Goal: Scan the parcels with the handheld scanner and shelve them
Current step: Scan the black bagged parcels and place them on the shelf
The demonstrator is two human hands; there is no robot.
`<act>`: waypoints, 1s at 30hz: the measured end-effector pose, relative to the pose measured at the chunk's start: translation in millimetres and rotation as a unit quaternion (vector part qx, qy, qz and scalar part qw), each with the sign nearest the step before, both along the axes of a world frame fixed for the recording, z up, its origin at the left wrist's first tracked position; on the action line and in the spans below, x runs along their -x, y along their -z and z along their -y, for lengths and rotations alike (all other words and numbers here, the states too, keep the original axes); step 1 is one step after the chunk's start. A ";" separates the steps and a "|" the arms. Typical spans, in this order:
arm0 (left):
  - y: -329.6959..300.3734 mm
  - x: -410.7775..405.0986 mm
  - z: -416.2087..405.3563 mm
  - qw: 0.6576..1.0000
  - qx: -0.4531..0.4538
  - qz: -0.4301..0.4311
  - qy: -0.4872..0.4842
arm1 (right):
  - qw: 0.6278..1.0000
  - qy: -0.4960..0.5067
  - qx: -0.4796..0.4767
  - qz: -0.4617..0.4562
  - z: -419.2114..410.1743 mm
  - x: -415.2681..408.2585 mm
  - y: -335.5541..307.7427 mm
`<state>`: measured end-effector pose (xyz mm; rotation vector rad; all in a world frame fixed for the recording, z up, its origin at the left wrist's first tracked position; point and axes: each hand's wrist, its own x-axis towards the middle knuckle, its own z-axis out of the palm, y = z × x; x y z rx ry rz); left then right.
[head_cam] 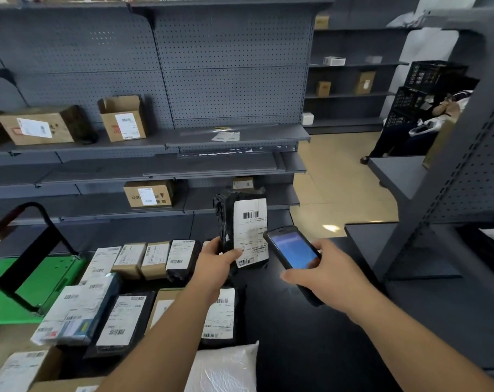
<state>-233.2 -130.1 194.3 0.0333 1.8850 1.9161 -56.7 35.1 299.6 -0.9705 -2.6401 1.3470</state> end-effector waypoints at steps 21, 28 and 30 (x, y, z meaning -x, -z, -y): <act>-28.8 -167.3 -214.1 0.967 0.016 -0.011 0.254 | 0.940 0.332 -0.025 -0.080 -133.2 -219.0 6.9; -47.0 -311.3 -307.7 0.938 -0.015 -0.010 0.345 | 0.892 0.437 -0.025 -0.115 -181.5 -355.5 1.8; -46.6 -354.9 -332.1 0.928 -0.012 -0.006 0.373 | 0.876 0.467 -0.025 -0.122 -190.9 -396.6 3.2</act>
